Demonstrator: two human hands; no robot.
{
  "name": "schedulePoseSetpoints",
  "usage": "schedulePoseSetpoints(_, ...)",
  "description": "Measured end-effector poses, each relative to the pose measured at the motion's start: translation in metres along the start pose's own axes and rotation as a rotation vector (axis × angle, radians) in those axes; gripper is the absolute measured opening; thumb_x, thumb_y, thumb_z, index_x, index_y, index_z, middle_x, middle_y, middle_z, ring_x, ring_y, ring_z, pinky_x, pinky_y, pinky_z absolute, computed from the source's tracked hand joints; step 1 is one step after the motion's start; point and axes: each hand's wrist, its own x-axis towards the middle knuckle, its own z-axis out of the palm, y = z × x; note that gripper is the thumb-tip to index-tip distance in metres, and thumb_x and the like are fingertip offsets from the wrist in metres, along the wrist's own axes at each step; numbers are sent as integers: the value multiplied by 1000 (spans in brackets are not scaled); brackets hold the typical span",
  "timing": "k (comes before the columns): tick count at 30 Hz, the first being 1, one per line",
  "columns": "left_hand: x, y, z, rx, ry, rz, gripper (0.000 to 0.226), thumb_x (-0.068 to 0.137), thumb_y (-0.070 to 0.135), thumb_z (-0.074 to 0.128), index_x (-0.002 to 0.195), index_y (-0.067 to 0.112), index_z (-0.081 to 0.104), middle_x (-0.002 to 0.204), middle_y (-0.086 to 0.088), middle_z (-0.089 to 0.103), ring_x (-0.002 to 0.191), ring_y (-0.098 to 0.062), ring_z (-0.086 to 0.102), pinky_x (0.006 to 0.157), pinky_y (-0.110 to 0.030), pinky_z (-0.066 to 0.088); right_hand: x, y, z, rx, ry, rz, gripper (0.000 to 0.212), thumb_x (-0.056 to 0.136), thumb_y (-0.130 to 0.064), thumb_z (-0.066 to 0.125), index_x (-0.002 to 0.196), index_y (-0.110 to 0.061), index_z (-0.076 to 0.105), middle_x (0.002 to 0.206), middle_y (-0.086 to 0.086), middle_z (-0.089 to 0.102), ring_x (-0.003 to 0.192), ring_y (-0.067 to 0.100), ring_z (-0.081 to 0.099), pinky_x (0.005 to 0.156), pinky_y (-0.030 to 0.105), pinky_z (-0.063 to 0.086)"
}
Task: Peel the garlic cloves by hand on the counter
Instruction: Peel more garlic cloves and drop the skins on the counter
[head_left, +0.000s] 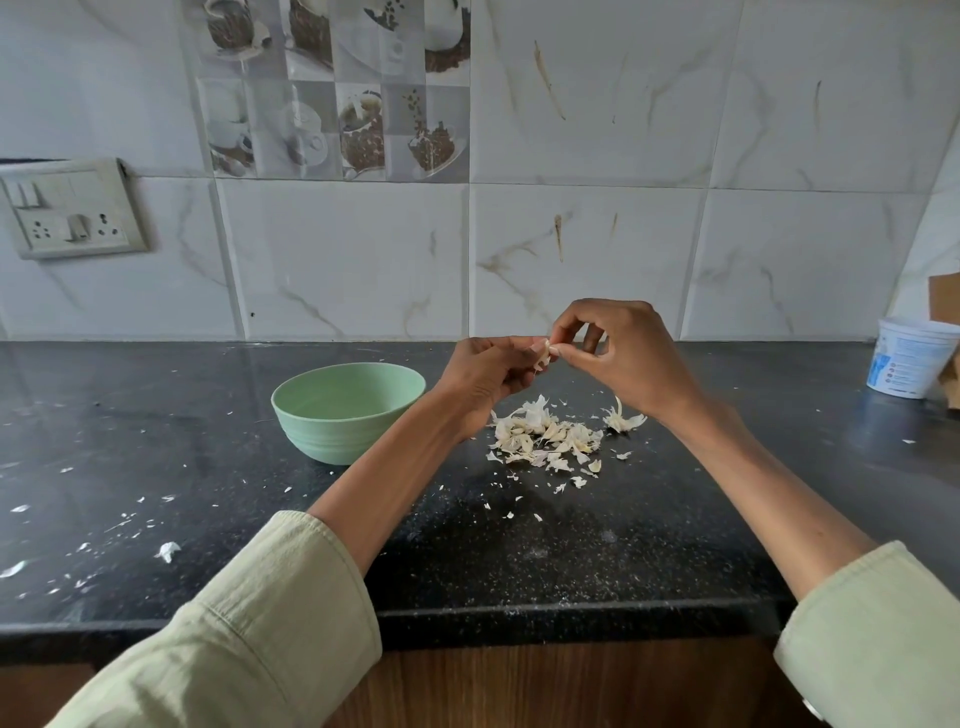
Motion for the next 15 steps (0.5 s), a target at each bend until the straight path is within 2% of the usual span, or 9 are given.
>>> schedulePoseSetpoints(2,1,0,-1,7,5,-17,27,94,2,74,116,-13,72,106,-23,74,77,-14,70,71,-24,56,0,1,0,0,-27,-3,14,89,-20,84,93,-28,74,90,-17,74,70,11,69,70,39,60)
schedulePoseSetpoints(8,0,3,-1,43,24,-35,16,94,-1,73,106,-11,74,91,-16,75,75,-14,69,74,-25,56,0,-3,2,-5,-45,-18,16,89,-18,83,94,-28,71,86,-15,72,69,12,67,69,41,58)
schedulePoseSetpoints(15,-2,9,-1,88,27,-48,18,94,2,73,107,-11,74,95,-18,76,81,-17,69,72,-24,57,0,-4,0,-38,-72,-37,15,89,-21,85,96,-26,73,84,-17,73,71,10,68,71,38,59)
